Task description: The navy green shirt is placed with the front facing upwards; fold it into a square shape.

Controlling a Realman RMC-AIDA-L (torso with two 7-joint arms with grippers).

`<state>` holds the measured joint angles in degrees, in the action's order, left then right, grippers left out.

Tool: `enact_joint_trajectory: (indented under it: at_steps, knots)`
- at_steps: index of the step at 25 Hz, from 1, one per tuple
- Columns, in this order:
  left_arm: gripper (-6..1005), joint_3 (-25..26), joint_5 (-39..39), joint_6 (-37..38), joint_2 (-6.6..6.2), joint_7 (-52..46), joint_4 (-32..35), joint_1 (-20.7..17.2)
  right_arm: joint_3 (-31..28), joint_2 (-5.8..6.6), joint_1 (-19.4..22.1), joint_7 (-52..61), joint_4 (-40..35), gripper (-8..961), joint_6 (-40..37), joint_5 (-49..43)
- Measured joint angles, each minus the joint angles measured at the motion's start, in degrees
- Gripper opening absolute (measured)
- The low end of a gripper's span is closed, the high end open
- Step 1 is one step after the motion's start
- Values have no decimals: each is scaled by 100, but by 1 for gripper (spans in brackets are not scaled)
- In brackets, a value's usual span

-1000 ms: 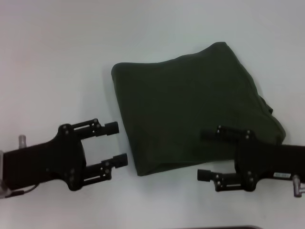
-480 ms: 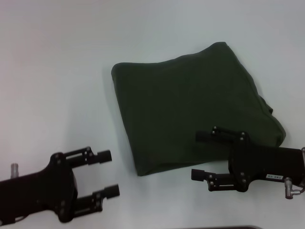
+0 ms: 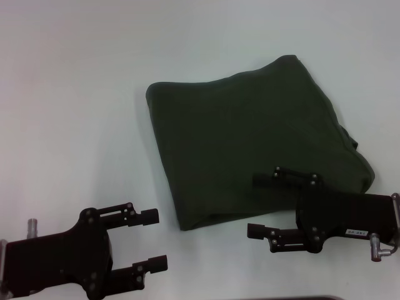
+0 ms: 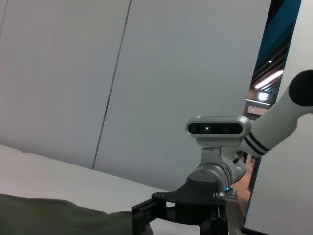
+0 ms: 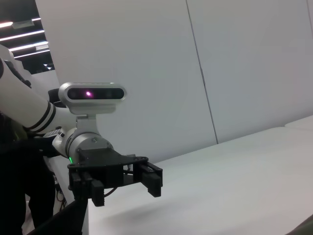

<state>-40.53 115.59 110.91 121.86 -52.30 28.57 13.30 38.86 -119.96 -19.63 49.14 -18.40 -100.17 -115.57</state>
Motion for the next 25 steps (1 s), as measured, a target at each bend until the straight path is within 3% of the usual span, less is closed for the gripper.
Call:
enact_joint_trajectory:
  at_steps: [25]
  knots:
    - [659,1,-2,-123,4,-17,-67,11,19,0,-14,7,153,915,-6,-29]
